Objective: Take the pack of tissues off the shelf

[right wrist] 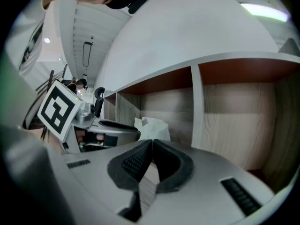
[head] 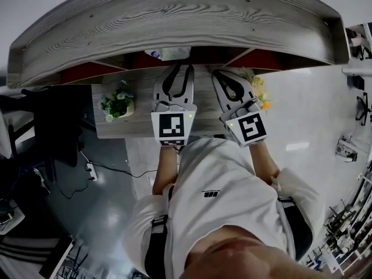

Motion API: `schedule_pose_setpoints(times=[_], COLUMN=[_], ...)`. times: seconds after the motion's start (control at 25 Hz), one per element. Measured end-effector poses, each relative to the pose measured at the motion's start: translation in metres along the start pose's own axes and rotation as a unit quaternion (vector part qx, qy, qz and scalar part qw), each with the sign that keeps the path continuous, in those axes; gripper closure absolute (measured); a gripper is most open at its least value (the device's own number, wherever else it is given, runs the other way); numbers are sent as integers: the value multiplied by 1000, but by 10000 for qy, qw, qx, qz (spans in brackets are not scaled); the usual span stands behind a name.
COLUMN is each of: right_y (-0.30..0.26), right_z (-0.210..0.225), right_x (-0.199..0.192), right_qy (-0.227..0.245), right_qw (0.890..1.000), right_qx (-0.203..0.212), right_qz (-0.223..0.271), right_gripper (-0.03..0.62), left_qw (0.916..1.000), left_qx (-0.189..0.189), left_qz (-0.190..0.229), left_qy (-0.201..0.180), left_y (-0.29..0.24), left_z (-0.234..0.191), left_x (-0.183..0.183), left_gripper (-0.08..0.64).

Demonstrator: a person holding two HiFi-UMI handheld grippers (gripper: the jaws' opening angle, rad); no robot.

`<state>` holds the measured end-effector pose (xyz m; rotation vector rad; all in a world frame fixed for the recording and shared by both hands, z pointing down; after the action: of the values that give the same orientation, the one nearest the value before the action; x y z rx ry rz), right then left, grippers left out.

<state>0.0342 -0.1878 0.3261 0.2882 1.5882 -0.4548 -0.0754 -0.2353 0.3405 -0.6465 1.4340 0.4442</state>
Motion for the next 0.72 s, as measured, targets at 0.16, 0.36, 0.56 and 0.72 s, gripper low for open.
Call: schedule_pose_setpoints(times=[0.16,0.36,0.56,0.72], right_y=[-3,-5,-7,-7], right_z=[2,5,10,13], right_x=[-3,-6,-9,-10], right_qy=[-57,-133,-181,-209], right_qw=[10000,9998,9996,9993], right_qx=[22,115,232,300], right_qz=[-25,1,-27,-25], right_gripper=[566,566,566,566], left_qw=[10000,9997,9993,9987], left_qx=[40,158,293,418], left_qz=[-72,-171,-217,-289], left_qy=[-15,-59,-52,-17], left_y=[-7,-15,-24,-29], left_z=[0,0,-2,-3], left_x=[-3,-9,-12,-16], left_gripper=[469,460,449,446])
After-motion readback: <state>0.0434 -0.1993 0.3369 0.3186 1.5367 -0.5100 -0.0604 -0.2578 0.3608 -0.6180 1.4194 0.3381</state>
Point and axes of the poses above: the fingertips, and each gripper's own axes: y backward along the fingers, z to its right, x out of its top, the point moved 5 cm from there along y, backward along the fingers, and after that the axes turned 4 degrees about z, right-handed, at the moved point
